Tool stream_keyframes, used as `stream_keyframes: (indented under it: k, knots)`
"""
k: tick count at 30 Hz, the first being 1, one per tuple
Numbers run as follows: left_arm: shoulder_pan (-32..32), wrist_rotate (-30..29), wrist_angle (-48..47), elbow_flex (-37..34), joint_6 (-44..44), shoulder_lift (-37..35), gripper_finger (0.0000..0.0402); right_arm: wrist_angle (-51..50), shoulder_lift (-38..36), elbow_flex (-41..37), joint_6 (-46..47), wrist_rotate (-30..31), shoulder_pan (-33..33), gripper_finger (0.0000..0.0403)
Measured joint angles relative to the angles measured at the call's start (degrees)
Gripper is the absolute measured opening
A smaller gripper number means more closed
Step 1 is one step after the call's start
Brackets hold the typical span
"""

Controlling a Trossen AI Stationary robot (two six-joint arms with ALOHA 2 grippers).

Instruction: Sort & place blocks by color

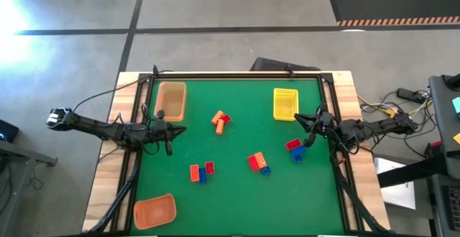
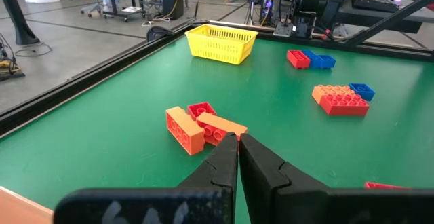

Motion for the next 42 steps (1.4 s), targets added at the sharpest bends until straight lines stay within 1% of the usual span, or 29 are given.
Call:
stream_keyframes:
  k: [2,6,10,16,17,18,20,21,23,27,29,33,35,38,42]
  knots:
    - [0.0,0.0,0.0,0.0,0.5,0.0,0.0000,0.0,0.0,0.0,0.0,0.0,0.0,0.0018]
    - [0.0,0.0,0.0,0.0,4.7,0.0,0.0000,0.0,0.0,0.0,-1.6,0.0,0.0,0.0018]
    - [0.0,0.0,0.0,0.0,4.9,0.0,0.0000,0.0,0.0,0.0,-4.2,0.0,0.0,0.0018]
    - [0.0,0.0,0.8,0.0,4.4,-0.1,0.0000,0.1,0.0,0.0,-4.4,0.0,0.0,0.0018]
    - [0.0,0.0,1.8,0.0,3.9,-0.1,0.0000,0.3,0.0,0.0,-4.6,0.0,0.0,0.0018]
    - [0.0,0.0,3.3,0.0,1.3,-0.1,0.0000,0.5,0.0,0.0,-4.6,0.0,0.0,0.0018]
    - [0.0,0.0,6.7,0.0,-6.6,-0.1,0.0000,0.5,0.0,0.0,-4.1,0.0,0.0,0.0018]
    - [0.0,0.0,8.4,0.0,-9.1,-0.1,0.0000,0.6,0.0,0.0,-3.1,0.0,0.0,0.0018]
    - [0.1,-0.1,12.5,0.0,-10.1,-0.1,0.0000,1.5,0.0,0.0,-0.5,-0.1,0.0,0.0018]
    - [0.0,-0.1,20.9,0.0,-6.5,0.0,0.0000,3.5,0.0,0.0,9.4,-0.1,0.0,0.0018]
    - [0.1,-0.3,24.0,0.0,-5.7,0.0,0.0000,4.3,0.0,0.0,11.1,0.0,0.0,0.0018]
    - [0.1,-0.5,30.4,0.0,-4.5,0.0,0.0000,4.4,0.0,0.0,7.8,0.0,0.0,0.0018]
    - [0.1,-0.5,34.2,0.0,-1.5,0.0,0.0000,5.0,0.0,0.0,7.6,0.0,0.0,0.0018]
    - [0.1,-0.6,40.7,0.2,4.6,-0.1,0.0000,9.4,0.0,0.0,7.2,-0.3,0.0,0.0018]
    - [0.1,-0.6,46.8,0.7,13.2,0.0,0.0000,17.4,0.1,0.0,2.1,-7.1,0.0,0.0018]
